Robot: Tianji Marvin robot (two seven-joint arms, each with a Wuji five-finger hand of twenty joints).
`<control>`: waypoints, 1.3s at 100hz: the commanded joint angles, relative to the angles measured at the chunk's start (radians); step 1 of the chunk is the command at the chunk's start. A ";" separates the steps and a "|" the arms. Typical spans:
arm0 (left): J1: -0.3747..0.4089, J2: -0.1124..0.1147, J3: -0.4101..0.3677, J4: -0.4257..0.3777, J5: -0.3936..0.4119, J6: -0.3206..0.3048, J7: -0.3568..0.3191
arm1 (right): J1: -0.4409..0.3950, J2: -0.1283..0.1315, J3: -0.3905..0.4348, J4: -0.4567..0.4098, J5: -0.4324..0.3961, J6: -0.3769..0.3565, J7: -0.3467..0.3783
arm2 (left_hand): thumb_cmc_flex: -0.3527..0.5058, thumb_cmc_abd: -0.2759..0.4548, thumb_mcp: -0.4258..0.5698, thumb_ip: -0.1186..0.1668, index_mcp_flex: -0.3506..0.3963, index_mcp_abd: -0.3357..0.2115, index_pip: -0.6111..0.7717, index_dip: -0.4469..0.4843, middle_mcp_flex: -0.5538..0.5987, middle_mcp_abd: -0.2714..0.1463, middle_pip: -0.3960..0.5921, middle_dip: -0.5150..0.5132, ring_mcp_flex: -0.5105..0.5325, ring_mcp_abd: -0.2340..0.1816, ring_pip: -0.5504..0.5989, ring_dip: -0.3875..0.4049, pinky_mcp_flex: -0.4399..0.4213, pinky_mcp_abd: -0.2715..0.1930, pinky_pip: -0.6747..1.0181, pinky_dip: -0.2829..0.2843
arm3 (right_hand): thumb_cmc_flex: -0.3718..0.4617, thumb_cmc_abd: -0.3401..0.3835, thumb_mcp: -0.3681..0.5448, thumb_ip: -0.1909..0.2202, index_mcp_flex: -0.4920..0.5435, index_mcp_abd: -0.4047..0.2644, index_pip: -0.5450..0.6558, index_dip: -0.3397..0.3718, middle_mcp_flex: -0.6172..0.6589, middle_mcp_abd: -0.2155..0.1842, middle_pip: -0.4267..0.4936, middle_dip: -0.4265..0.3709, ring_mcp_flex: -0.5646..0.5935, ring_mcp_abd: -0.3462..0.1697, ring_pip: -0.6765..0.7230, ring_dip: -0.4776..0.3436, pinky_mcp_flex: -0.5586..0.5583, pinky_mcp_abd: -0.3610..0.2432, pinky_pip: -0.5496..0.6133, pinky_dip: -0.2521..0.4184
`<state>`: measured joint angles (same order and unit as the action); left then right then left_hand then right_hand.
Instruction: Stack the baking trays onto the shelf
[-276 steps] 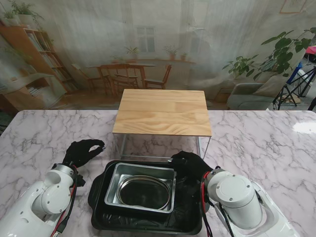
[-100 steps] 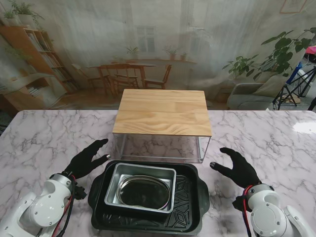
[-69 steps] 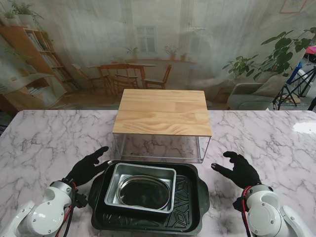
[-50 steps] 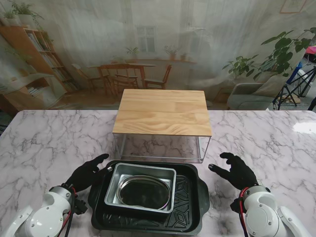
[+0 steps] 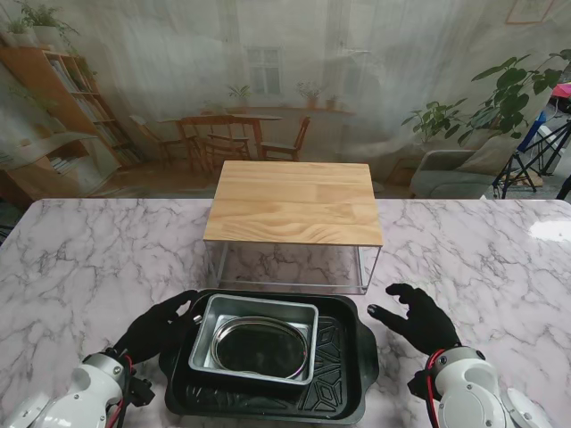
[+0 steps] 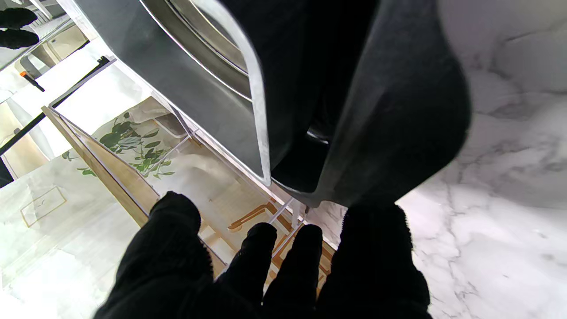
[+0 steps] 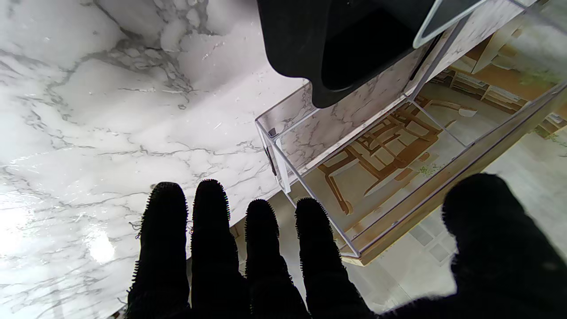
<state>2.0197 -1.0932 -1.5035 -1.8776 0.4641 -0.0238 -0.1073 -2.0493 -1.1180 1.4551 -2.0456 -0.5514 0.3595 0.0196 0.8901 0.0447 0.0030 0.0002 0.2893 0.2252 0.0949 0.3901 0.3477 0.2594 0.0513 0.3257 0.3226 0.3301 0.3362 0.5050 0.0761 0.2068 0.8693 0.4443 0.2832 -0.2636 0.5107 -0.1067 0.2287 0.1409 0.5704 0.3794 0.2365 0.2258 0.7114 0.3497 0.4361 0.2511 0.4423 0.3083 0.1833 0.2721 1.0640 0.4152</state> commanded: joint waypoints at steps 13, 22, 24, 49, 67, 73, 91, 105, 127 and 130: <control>0.039 0.003 -0.015 -0.027 0.020 0.016 -0.033 | -0.013 -0.001 -0.002 -0.001 -0.017 0.045 0.007 | 0.011 0.039 -0.028 0.001 -0.005 -0.024 -0.005 -0.005 -0.033 -0.015 -0.005 -0.012 0.012 0.049 0.048 0.022 0.030 -0.024 0.061 0.027 | -0.012 0.037 0.012 0.005 -0.008 -0.023 0.008 -0.016 -0.004 0.012 -0.026 -0.019 -0.003 0.005 -0.033 -0.012 0.011 -0.035 0.016 -0.032; 0.059 0.003 -0.027 -0.041 0.042 0.023 -0.033 | -0.012 0.000 -0.006 0.000 -0.019 0.070 0.015 | 0.008 0.040 -0.028 0.000 -0.015 -0.023 -0.008 -0.005 -0.038 -0.015 -0.002 -0.005 0.010 0.060 0.057 0.029 0.033 -0.019 0.074 0.034 | -0.012 0.041 0.007 0.005 -0.015 -0.027 0.010 -0.018 -0.007 0.011 -0.025 -0.019 -0.002 0.006 -0.019 -0.007 0.008 -0.017 0.022 -0.037; 0.064 0.003 -0.031 -0.044 0.045 0.025 -0.033 | -0.011 0.001 -0.007 0.000 -0.021 0.075 0.018 | 0.009 0.039 -0.028 0.000 -0.015 -0.023 -0.007 -0.004 -0.040 -0.016 -0.002 -0.004 0.008 0.060 0.058 0.030 0.032 -0.017 0.076 0.035 | -0.014 0.044 0.005 0.005 -0.016 -0.028 0.010 -0.018 -0.009 0.009 -0.025 -0.020 -0.002 0.005 -0.016 -0.005 0.008 -0.015 0.024 -0.038; 0.134 -0.001 -0.074 -0.088 0.040 0.022 -0.031 | 0.017 0.005 -0.040 0.015 -0.021 0.123 0.035 | 0.006 0.042 -0.028 0.000 -0.017 -0.024 -0.008 -0.002 -0.056 -0.022 -0.006 0.000 -0.011 0.057 0.047 0.026 0.021 -0.006 0.077 0.037 | -0.009 0.056 -0.018 0.009 -0.026 -0.032 0.012 -0.021 -0.016 0.006 -0.022 -0.020 -0.011 0.012 -0.005 0.005 0.010 -0.006 0.043 -0.041; 0.140 -0.003 -0.059 -0.082 0.014 0.033 -0.024 | 0.036 0.004 -0.058 0.028 -0.012 0.148 0.033 | 0.007 0.042 -0.027 0.001 -0.022 -0.024 -0.010 -0.001 -0.065 -0.026 -0.009 -0.002 -0.014 0.056 0.045 0.020 0.018 -0.011 0.070 0.033 | -0.005 0.064 -0.033 0.012 -0.032 -0.036 0.017 -0.020 -0.020 0.005 -0.023 -0.021 -0.015 0.039 -0.026 -0.007 0.012 -0.003 0.045 -0.047; 0.141 -0.004 -0.054 -0.081 0.011 0.036 -0.020 | 0.037 0.003 -0.060 0.030 -0.010 0.149 0.030 | 0.007 0.042 -0.027 0.001 -0.023 -0.023 -0.010 -0.001 -0.067 -0.025 -0.010 -0.003 -0.015 0.058 0.046 0.020 0.018 -0.011 0.071 0.034 | -0.003 0.064 -0.037 0.013 -0.032 -0.038 0.019 -0.020 -0.018 0.005 -0.022 -0.021 -0.010 0.048 -0.033 -0.013 0.018 0.001 0.046 -0.049; 0.151 -0.004 -0.054 -0.088 0.015 0.034 -0.017 | 0.038 0.001 -0.064 0.034 -0.008 0.153 0.018 | 0.009 0.041 -0.027 0.000 -0.013 -0.014 -0.005 0.001 -0.041 -0.012 0.006 0.011 -0.008 0.067 0.063 0.026 0.024 -0.008 0.085 0.041 | 0.005 0.066 -0.040 0.015 -0.032 -0.035 0.025 -0.021 -0.013 0.015 -0.022 -0.022 0.013 0.053 -0.029 -0.015 0.040 0.007 0.052 -0.052; 0.155 -0.003 -0.049 -0.094 0.020 0.043 -0.020 | 0.052 0.001 -0.081 0.040 -0.002 0.183 0.023 | 0.013 0.039 -0.027 0.000 0.023 0.008 0.025 0.022 0.007 0.006 0.035 0.091 0.018 0.081 0.126 0.075 0.048 -0.002 0.138 0.066 | 0.014 0.067 -0.039 0.017 -0.033 -0.030 0.027 -0.023 -0.007 0.024 -0.018 -0.020 0.043 0.068 -0.003 -0.005 0.072 0.027 0.070 -0.047; 0.159 -0.005 -0.038 -0.099 0.015 0.058 -0.013 | 0.069 0.005 -0.108 0.028 0.023 0.250 0.046 | 0.017 0.036 -0.026 0.000 0.036 0.020 0.036 0.042 0.036 0.016 0.047 0.155 0.045 0.103 0.178 0.126 0.079 0.010 0.194 0.095 | 0.038 0.071 -0.035 0.023 -0.028 -0.022 0.034 -0.025 -0.008 0.035 -0.001 -0.013 0.090 0.067 0.084 0.040 0.147 0.127 0.109 -0.035; 0.159 -0.005 -0.037 -0.099 0.014 0.058 -0.013 | 0.070 0.005 -0.111 0.025 0.028 0.259 0.050 | 0.018 0.036 -0.026 0.000 0.036 0.019 0.036 0.042 0.036 0.016 0.046 0.157 0.046 0.104 0.179 0.127 0.079 0.010 0.195 0.096 | 0.041 0.072 -0.036 0.024 -0.028 -0.022 0.036 -0.024 -0.007 0.034 0.002 -0.012 0.094 0.061 0.097 0.048 0.154 0.145 0.113 -0.034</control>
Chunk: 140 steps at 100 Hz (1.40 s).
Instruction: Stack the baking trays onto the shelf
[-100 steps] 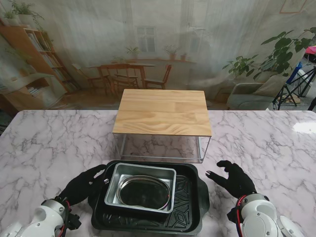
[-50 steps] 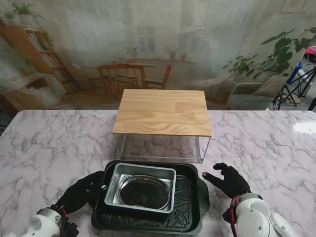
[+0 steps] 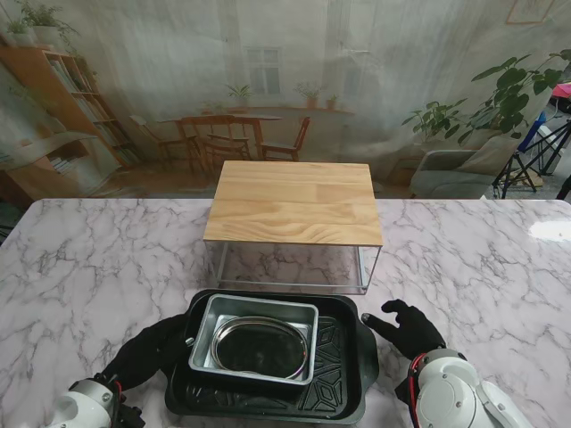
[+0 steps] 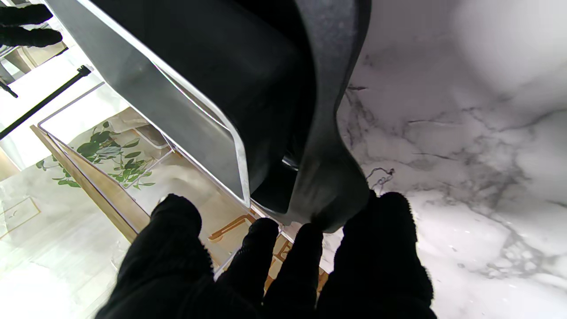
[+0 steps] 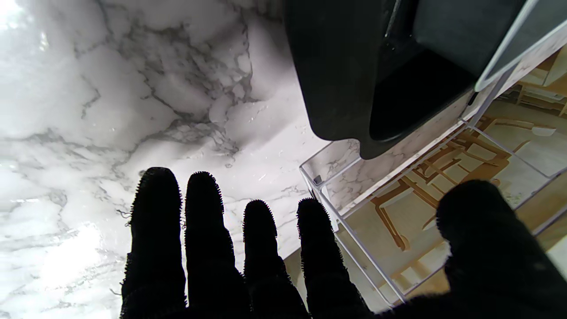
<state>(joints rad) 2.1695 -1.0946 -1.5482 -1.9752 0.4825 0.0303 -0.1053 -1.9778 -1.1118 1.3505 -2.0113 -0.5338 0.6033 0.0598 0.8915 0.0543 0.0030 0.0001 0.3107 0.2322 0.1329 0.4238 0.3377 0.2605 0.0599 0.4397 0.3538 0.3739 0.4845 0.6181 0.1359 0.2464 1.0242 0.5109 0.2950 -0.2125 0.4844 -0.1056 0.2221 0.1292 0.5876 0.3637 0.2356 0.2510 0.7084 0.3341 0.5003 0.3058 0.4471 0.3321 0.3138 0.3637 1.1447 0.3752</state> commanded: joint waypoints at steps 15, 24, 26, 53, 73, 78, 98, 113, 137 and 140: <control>0.006 -0.004 0.014 0.002 -0.015 0.000 -0.014 | 0.002 0.006 -0.023 -0.030 0.013 0.051 0.037 | 0.016 0.026 -0.026 0.000 0.018 0.011 -0.005 0.008 0.069 0.019 0.040 0.050 0.019 0.063 0.035 0.019 0.023 -0.028 0.046 0.032 | 0.044 0.034 -0.017 0.027 -0.025 -0.012 0.022 -0.004 -0.015 0.004 0.012 0.006 0.028 -0.006 0.127 0.048 0.027 0.097 0.047 0.012; 0.004 -0.004 0.018 0.004 -0.022 0.001 -0.013 | -0.003 0.006 -0.026 -0.044 0.017 0.049 0.040 | 0.016 0.026 -0.026 0.000 0.030 0.011 -0.002 0.008 0.068 0.020 0.038 0.051 0.019 0.062 0.035 0.020 0.022 -0.027 0.046 0.033 | 0.048 0.038 -0.021 0.028 -0.023 -0.005 0.022 -0.003 -0.023 -0.003 0.014 0.006 0.003 -0.018 0.122 0.047 -0.002 0.049 0.044 0.012; 0.004 -0.004 0.018 0.004 -0.023 0.001 -0.014 | -0.005 0.006 -0.027 -0.047 0.017 0.046 0.039 | 0.016 0.026 -0.026 0.000 0.030 0.011 -0.002 0.008 0.068 0.019 0.037 0.051 0.020 0.062 0.035 0.020 0.023 -0.027 0.046 0.033 | 0.049 0.037 -0.021 0.029 -0.021 -0.004 0.023 -0.002 -0.023 -0.002 0.015 0.006 0.003 -0.018 0.123 0.048 -0.004 0.049 0.045 0.013; -0.001 -0.003 0.031 0.006 -0.034 -0.003 -0.016 | -0.005 0.012 -0.058 -0.075 -0.011 0.079 0.049 | 0.017 0.026 -0.026 0.000 0.033 0.011 -0.001 0.005 0.068 0.019 0.033 0.050 0.018 0.063 0.032 0.020 0.020 -0.024 0.045 0.033 | 0.060 0.041 -0.010 0.032 -0.017 0.004 0.022 -0.001 -0.017 0.005 0.018 0.006 0.015 -0.009 0.120 0.043 0.005 0.062 0.044 0.013; -0.003 -0.002 0.038 0.006 -0.042 0.003 -0.022 | 0.042 0.016 -0.107 -0.049 0.009 0.158 0.060 | 0.017 0.026 -0.026 0.000 0.033 0.012 0.000 0.004 0.069 0.020 0.033 0.049 0.020 0.065 0.033 0.020 0.022 -0.026 0.044 0.033 | 0.057 0.041 -0.008 0.033 -0.020 0.004 0.022 -0.001 -0.015 0.008 0.023 0.008 0.032 0.020 0.128 0.044 0.026 0.078 0.051 0.016; -0.003 -0.002 0.038 0.006 -0.043 0.002 -0.023 | 0.047 0.017 -0.115 -0.048 0.011 0.167 0.065 | 0.018 0.026 -0.026 0.000 0.034 0.012 0.000 0.003 0.073 0.021 0.034 0.049 0.024 0.065 0.035 0.021 0.024 -0.024 0.045 0.034 | 0.059 0.041 -0.006 0.033 -0.020 0.004 0.023 0.000 -0.015 0.014 0.024 0.008 0.049 0.029 0.134 0.045 0.047 0.082 0.061 0.019; -0.004 -0.001 0.041 0.007 -0.048 0.001 -0.029 | 0.058 0.018 -0.137 -0.053 0.023 0.180 0.068 | 0.019 0.024 -0.026 0.000 0.037 0.013 0.001 0.002 0.074 0.022 0.034 0.048 0.031 0.070 0.040 0.023 0.033 -0.022 0.053 0.037 | 0.075 0.032 0.023 0.034 -0.013 0.013 0.050 0.011 -0.038 0.030 0.042 0.014 0.156 0.048 0.243 0.087 0.235 0.056 0.165 0.048; -0.005 0.000 0.044 0.008 -0.053 -0.004 -0.033 | 0.056 0.016 -0.138 -0.067 0.061 0.190 0.069 | 0.020 0.023 -0.026 0.000 0.042 0.013 0.003 0.002 0.071 0.020 0.028 0.042 0.037 0.073 0.045 0.025 0.042 -0.021 0.062 0.041 | 0.081 0.032 0.052 0.032 -0.021 0.005 0.063 0.014 -0.077 0.018 0.031 0.006 0.174 0.048 0.254 0.085 0.290 0.089 0.165 0.032; -0.007 0.000 0.051 0.011 -0.058 0.003 -0.030 | 0.074 0.024 -0.149 -0.051 0.057 0.212 0.090 | 0.022 0.023 -0.025 0.001 0.045 0.012 0.003 0.001 0.066 0.018 0.020 0.022 0.031 0.073 0.035 0.016 0.039 -0.019 0.059 0.040 | 0.049 0.059 0.004 0.033 -0.061 -0.048 0.065 0.015 -0.072 -0.034 0.003 -0.007 0.014 -0.044 0.188 0.070 0.011 0.069 0.088 0.022; -0.007 -0.001 0.051 0.010 -0.058 0.003 -0.029 | 0.074 0.025 -0.149 -0.051 0.052 0.213 0.094 | 0.022 0.023 -0.025 0.001 0.045 0.011 0.003 0.001 0.065 0.017 0.020 0.020 0.030 0.073 0.034 0.015 0.038 -0.019 0.058 0.040 | 0.047 0.062 -0.003 0.033 -0.063 -0.051 0.064 0.015 -0.072 -0.035 0.006 -0.006 0.005 -0.047 0.185 0.069 -0.002 0.064 0.086 0.023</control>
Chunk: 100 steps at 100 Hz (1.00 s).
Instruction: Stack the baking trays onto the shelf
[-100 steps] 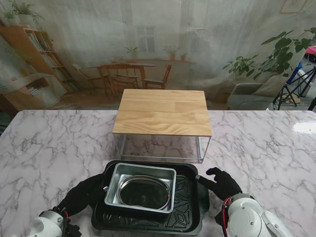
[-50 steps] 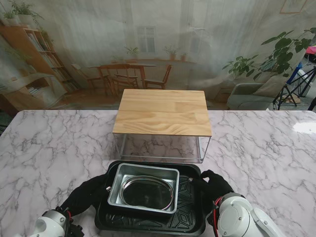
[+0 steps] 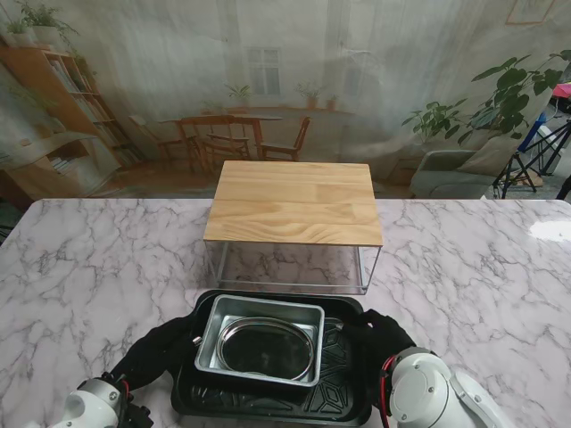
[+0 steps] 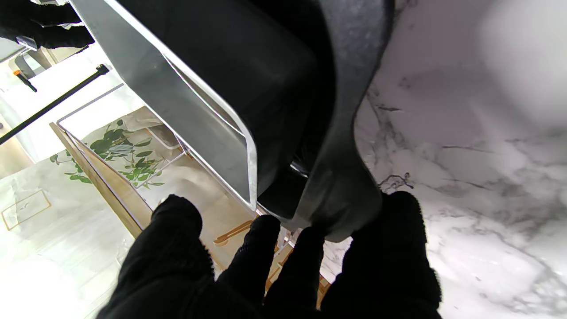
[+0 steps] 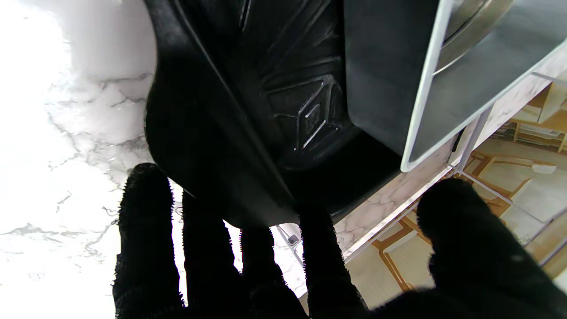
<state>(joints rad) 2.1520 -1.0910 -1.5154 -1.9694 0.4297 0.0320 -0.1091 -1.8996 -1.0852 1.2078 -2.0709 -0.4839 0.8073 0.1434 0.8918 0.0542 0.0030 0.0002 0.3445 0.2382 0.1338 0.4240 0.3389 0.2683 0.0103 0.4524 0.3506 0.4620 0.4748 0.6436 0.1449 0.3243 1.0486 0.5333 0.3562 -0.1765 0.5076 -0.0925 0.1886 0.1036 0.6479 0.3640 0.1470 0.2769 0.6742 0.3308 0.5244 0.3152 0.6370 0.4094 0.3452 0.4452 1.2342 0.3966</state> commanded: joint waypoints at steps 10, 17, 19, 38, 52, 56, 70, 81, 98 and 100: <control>0.011 -0.004 0.019 0.004 -0.005 0.001 -0.025 | -0.004 0.002 -0.008 0.013 -0.019 0.007 0.017 | 0.021 0.024 -0.026 0.000 0.012 0.004 0.002 0.000 0.064 0.009 0.070 0.003 0.032 -0.017 0.042 -0.013 0.029 -0.097 0.032 0.017 | -0.003 0.032 -0.059 0.026 -0.024 -0.030 0.001 0.018 0.021 -0.065 0.052 0.002 -0.034 -0.056 -0.036 -0.017 -0.072 -0.007 -0.031 -0.001; 0.010 -0.004 0.019 0.004 -0.005 0.001 -0.026 | -0.003 0.002 -0.008 0.017 -0.028 0.008 0.016 | 0.021 0.023 -0.026 0.000 0.013 0.004 0.002 0.000 0.063 0.009 0.071 0.001 0.032 -0.018 0.042 -0.014 0.025 -0.099 0.028 0.016 | 0.003 0.034 -0.072 0.028 -0.016 -0.034 0.002 0.020 0.022 -0.064 0.048 0.001 -0.064 -0.066 -0.070 -0.030 -0.109 -0.015 -0.064 -0.012; 0.010 -0.004 0.019 0.004 -0.005 0.001 -0.026 | -0.003 0.002 -0.008 0.018 -0.030 0.008 0.015 | 0.021 0.024 -0.025 0.001 0.013 0.004 0.002 0.000 0.063 0.009 0.071 0.001 0.030 -0.018 0.041 -0.014 0.025 -0.099 0.027 0.015 | 0.004 0.033 -0.077 0.029 -0.015 -0.035 -0.001 0.020 0.020 -0.065 0.047 0.000 -0.066 -0.065 -0.079 -0.033 -0.113 -0.014 -0.073 -0.016; 0.010 -0.003 0.020 0.002 -0.005 0.002 -0.029 | 0.000 -0.009 -0.013 0.021 -0.004 0.009 -0.014 | 0.022 0.023 -0.026 0.001 0.016 0.006 0.003 0.000 0.067 0.011 0.074 -0.002 0.036 -0.017 0.044 -0.014 0.031 -0.099 0.028 0.015 | 0.034 0.026 -0.072 0.032 0.007 -0.016 -0.002 0.021 0.024 -0.034 0.062 0.007 -0.036 -0.029 -0.064 -0.029 -0.030 -0.030 -0.053 -0.012; 0.008 -0.003 0.020 0.003 -0.005 0.000 -0.028 | 0.004 0.002 -0.012 0.022 -0.026 0.016 0.017 | 0.021 0.023 -0.026 0.001 0.016 0.005 0.002 0.000 0.066 0.011 0.074 -0.003 0.033 -0.017 0.044 -0.015 0.029 -0.099 0.028 0.015 | 0.003 0.034 -0.070 0.028 0.001 -0.034 -0.005 0.020 0.021 -0.062 0.060 0.005 -0.065 -0.072 -0.061 -0.027 -0.139 -0.033 -0.115 -0.036; 0.009 -0.004 0.019 0.003 -0.006 0.001 -0.028 | -0.002 -0.002 -0.006 0.023 -0.032 0.010 0.005 | 0.022 0.023 -0.026 0.001 0.018 0.006 0.003 0.000 0.066 0.011 0.074 -0.003 0.033 -0.016 0.044 -0.015 0.029 -0.098 0.027 0.015 | 0.004 0.034 -0.074 0.029 0.003 -0.038 -0.005 0.021 0.022 -0.063 0.060 0.005 -0.069 -0.076 -0.052 -0.019 -0.153 -0.031 -0.109 -0.032; 0.010 -0.004 0.018 0.002 -0.002 0.002 -0.026 | -0.019 0.003 0.009 0.010 -0.059 0.002 0.013 | 0.022 0.023 -0.025 0.001 0.020 0.006 0.004 0.000 0.067 0.010 0.075 -0.003 0.034 -0.017 0.044 -0.016 0.028 -0.098 0.026 0.015 | 0.003 0.043 -0.093 0.031 0.002 -0.051 -0.011 0.023 0.027 -0.077 0.054 0.002 -0.084 -0.099 -0.052 -0.011 -0.254 -0.017 -0.163 -0.040; 0.008 -0.003 0.019 0.003 -0.001 0.003 -0.029 | -0.023 0.000 0.013 0.006 -0.052 -0.008 0.006 | 0.021 0.023 -0.026 0.001 0.020 0.005 0.003 -0.001 0.067 0.012 0.075 -0.004 0.035 -0.017 0.045 -0.016 0.029 -0.097 0.028 0.015 | 0.013 0.043 -0.104 0.033 0.003 -0.052 -0.013 0.025 0.016 -0.081 0.047 0.000 -0.141 -0.106 -0.086 -0.018 -0.234 -0.017 -0.157 -0.023; 0.008 -0.004 0.020 0.002 -0.002 0.006 -0.027 | -0.021 -0.010 0.013 0.011 -0.027 -0.016 -0.018 | 0.022 0.024 -0.026 0.001 0.023 0.007 0.004 -0.001 0.069 0.013 0.076 -0.004 0.037 -0.016 0.046 -0.015 0.030 -0.097 0.030 0.017 | 0.031 0.029 -0.100 0.036 0.015 -0.030 -0.011 0.028 0.026 -0.047 0.066 0.008 -0.084 -0.052 -0.044 -0.002 -0.075 -0.023 -0.066 0.017; 0.008 -0.004 0.021 0.001 -0.002 0.007 -0.027 | -0.020 -0.010 0.012 0.011 -0.022 -0.013 -0.018 | 0.022 0.023 -0.025 0.001 0.024 0.007 0.004 -0.001 0.071 0.013 0.076 -0.004 0.037 -0.016 0.047 -0.015 0.031 -0.097 0.031 0.017 | 0.031 0.028 -0.098 0.036 0.016 -0.028 -0.010 0.028 0.028 -0.043 0.068 0.009 -0.072 -0.043 -0.036 0.001 -0.056 -0.020 -0.056 0.019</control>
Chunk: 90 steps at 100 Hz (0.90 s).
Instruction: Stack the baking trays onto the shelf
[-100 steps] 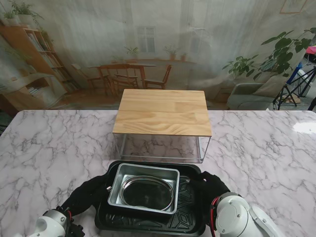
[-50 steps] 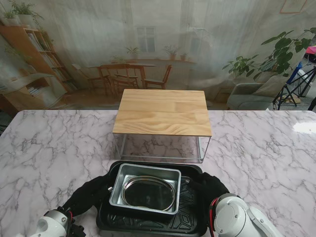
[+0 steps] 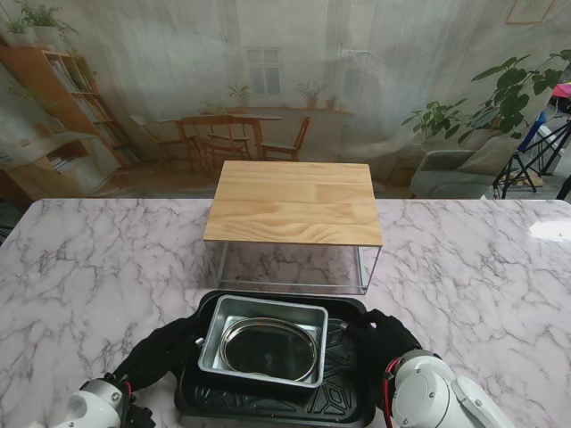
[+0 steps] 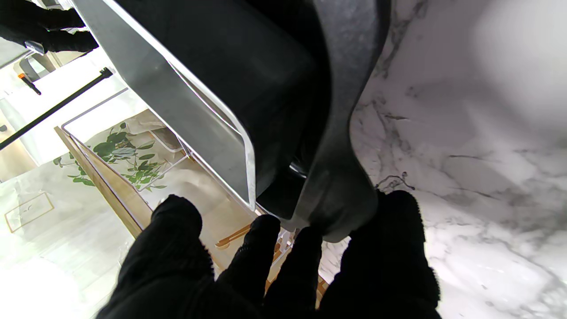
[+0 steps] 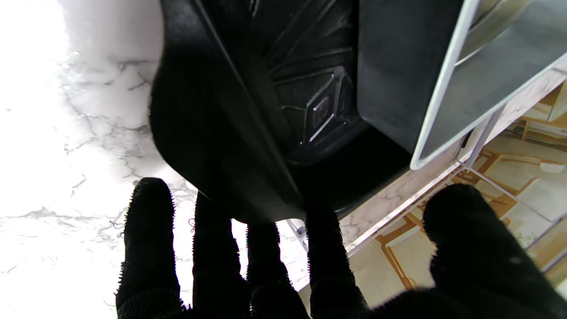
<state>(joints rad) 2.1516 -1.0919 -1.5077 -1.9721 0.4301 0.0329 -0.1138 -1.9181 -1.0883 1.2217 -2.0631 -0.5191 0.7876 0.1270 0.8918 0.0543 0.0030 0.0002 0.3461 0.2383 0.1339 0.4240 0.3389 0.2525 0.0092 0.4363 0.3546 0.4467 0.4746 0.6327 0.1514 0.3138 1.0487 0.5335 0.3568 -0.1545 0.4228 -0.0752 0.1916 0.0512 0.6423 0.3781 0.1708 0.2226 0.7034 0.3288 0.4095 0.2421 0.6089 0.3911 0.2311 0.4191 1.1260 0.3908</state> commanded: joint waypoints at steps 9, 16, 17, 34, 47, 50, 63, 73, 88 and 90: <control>0.008 -0.002 0.017 0.002 -0.006 0.012 -0.026 | 0.011 -0.007 -0.013 0.009 0.036 0.024 0.001 | 0.023 0.022 -0.026 0.001 0.035 0.015 0.010 0.002 0.091 0.035 0.088 0.020 0.040 0.000 0.053 -0.001 0.031 -0.085 0.037 0.019 | 0.035 0.003 0.001 0.018 0.017 0.033 -0.002 0.013 0.003 0.023 0.041 0.012 0.088 0.050 0.020 0.026 0.132 0.023 0.083 0.030; 0.006 -0.002 0.023 0.000 -0.012 0.018 -0.029 | 0.022 -0.007 -0.024 0.012 0.056 0.040 0.006 | 0.027 0.020 -0.025 0.001 0.042 0.024 0.021 0.010 0.109 0.040 0.105 0.050 0.049 0.004 0.067 0.008 0.040 -0.084 0.047 0.024 | 0.036 0.001 0.015 0.017 0.018 0.037 0.001 0.013 -0.005 0.024 0.042 0.012 0.112 0.057 0.044 0.034 0.181 0.039 0.107 0.035; 0.006 -0.002 0.024 0.000 -0.013 0.018 -0.029 | 0.024 -0.006 -0.025 0.012 0.059 0.042 0.006 | 0.028 0.019 -0.025 0.001 0.043 0.024 0.022 0.011 0.111 0.041 0.106 0.053 0.050 0.004 0.068 0.009 0.043 -0.083 0.049 0.024 | 0.036 0.000 0.017 0.016 0.019 0.038 0.002 0.013 -0.006 0.023 0.043 0.012 0.116 0.058 0.049 0.035 0.187 0.040 0.110 0.036; 0.004 -0.001 0.043 -0.010 -0.064 0.033 -0.041 | 0.035 -0.009 -0.039 0.005 0.112 0.058 0.010 | 0.036 0.016 -0.022 0.004 0.036 0.027 0.022 0.016 0.107 0.046 0.102 0.089 0.070 0.016 0.094 0.028 0.071 -0.073 0.069 0.033 | 0.025 -0.017 0.086 0.006 0.024 0.047 0.021 0.012 -0.011 0.026 0.039 0.008 0.148 0.068 0.089 0.039 0.259 0.034 0.142 0.030; 0.000 -0.001 0.061 -0.018 -0.126 0.044 -0.057 | 0.034 -0.011 -0.043 -0.005 0.128 0.056 0.008 | 0.044 0.014 -0.021 0.008 0.029 0.026 0.020 0.015 0.096 0.043 0.094 0.088 0.083 0.017 0.107 0.037 0.093 -0.071 0.083 0.038 | 0.025 -0.024 0.105 0.005 0.031 0.051 0.032 0.014 -0.013 0.025 0.029 0.003 0.162 0.068 0.104 0.042 0.298 0.024 0.166 0.033; -0.001 -0.001 0.065 -0.019 -0.138 0.044 -0.059 | 0.033 -0.013 -0.043 -0.007 0.132 0.055 0.005 | 0.045 0.015 -0.020 0.008 0.027 0.025 0.020 0.015 0.092 0.041 0.091 0.086 0.084 0.016 0.108 0.039 0.095 -0.072 0.084 0.038 | 0.025 -0.025 0.109 0.005 0.031 0.051 0.034 0.014 -0.013 0.025 0.026 0.002 0.162 0.069 0.105 0.042 0.301 0.023 0.168 0.033; -0.005 -0.004 0.077 -0.023 -0.196 0.046 -0.060 | 0.029 -0.015 -0.041 -0.016 0.148 0.049 0.001 | 0.056 0.015 -0.017 0.012 0.022 0.025 0.020 0.015 0.081 0.040 0.085 0.078 0.088 0.017 0.113 0.043 0.105 -0.070 0.088 0.039 | 0.024 -0.032 0.130 0.003 0.038 0.059 0.042 0.014 -0.011 0.023 0.019 -0.001 0.175 0.072 0.116 0.043 0.325 0.010 0.187 0.035; -0.001 -0.005 0.078 -0.033 -0.231 0.044 -0.065 | 0.023 -0.016 -0.038 -0.027 0.162 0.045 0.001 | 0.064 0.016 -0.016 0.014 0.026 0.029 0.025 0.016 0.085 0.038 0.087 0.076 0.091 0.015 0.117 0.046 0.111 -0.071 0.092 0.040 | 0.028 -0.035 0.147 0.002 0.046 0.066 0.047 0.012 -0.010 0.023 0.022 0.001 0.181 0.072 0.124 0.045 0.336 0.005 0.198 0.036; 0.009 -0.007 0.073 -0.055 -0.270 0.020 -0.061 | 0.010 -0.019 -0.029 -0.054 0.182 0.033 -0.004 | 0.085 0.016 -0.013 0.018 0.045 0.039 0.043 0.021 0.113 0.046 0.099 0.080 0.112 0.013 0.132 0.053 0.136 -0.070 0.107 0.045 | 0.030 -0.046 0.177 0.000 0.055 0.075 0.052 0.009 -0.010 0.024 0.033 0.006 0.192 0.072 0.136 0.049 0.351 0.003 0.209 0.035; 0.010 -0.007 0.073 -0.059 -0.276 0.017 -0.062 | 0.009 -0.019 -0.027 -0.058 0.185 0.031 -0.002 | 0.087 0.016 -0.013 0.019 0.047 0.041 0.045 0.022 0.115 0.046 0.100 0.081 0.113 0.013 0.132 0.053 0.137 -0.070 0.107 0.045 | 0.030 -0.046 0.181 0.000 0.055 0.076 0.052 0.008 -0.011 0.024 0.034 0.006 0.194 0.072 0.137 0.049 0.352 0.003 0.209 0.035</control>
<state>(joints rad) 2.1423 -1.0841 -1.4773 -1.9868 0.1849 0.0801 -0.1237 -1.8990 -1.0845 1.2227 -2.0651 -0.3669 0.8432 0.0992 0.9555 0.0543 0.0046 0.0001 0.3577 0.2739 0.1624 0.4327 0.3304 0.2650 -0.0490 0.4481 0.3083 0.6280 0.4596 0.6774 0.1830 0.4766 1.0932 0.5589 0.3789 -0.1741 0.5757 -0.0751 0.2320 0.1132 0.6749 0.3781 0.1392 0.2701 0.7095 0.3405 0.4823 0.5325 0.6134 0.4299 0.5031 0.4890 1.2274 0.4135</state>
